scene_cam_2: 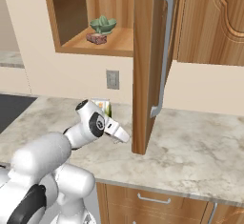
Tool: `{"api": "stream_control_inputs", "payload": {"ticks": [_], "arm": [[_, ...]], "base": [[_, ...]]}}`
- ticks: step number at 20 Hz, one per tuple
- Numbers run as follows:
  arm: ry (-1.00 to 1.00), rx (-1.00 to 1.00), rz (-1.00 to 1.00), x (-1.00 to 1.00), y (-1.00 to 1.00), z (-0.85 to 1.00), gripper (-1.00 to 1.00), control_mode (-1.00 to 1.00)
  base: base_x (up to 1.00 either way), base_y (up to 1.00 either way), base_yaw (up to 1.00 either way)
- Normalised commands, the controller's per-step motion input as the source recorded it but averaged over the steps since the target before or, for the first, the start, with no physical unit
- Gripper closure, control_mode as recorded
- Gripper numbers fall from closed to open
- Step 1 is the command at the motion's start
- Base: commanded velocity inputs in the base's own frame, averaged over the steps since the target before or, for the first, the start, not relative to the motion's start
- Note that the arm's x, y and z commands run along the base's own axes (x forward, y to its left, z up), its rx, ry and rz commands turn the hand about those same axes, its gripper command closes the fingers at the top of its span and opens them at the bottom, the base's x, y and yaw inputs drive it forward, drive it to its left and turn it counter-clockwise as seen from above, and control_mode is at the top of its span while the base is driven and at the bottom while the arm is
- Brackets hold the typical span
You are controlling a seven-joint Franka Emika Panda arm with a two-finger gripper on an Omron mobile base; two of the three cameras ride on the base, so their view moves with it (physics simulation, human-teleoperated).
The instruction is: Pick the dish brush and bar soap from the cabinet and place them on the counter.
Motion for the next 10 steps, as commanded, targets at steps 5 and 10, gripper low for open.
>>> {"api": "stream_control_inputs", "payload": {"ticks": [5, 10], "arm": [[0.00, 0.01, 0.00, 0.06, 0.00, -0.33, 1.00, -1.00], [-0.21, 0.07, 0.00, -0.03, -0.03, -0.45, 1.00, -1.00]], "base": [[0.00, 0.00, 0.00], [0.00, 0.00, 0.00]]}}
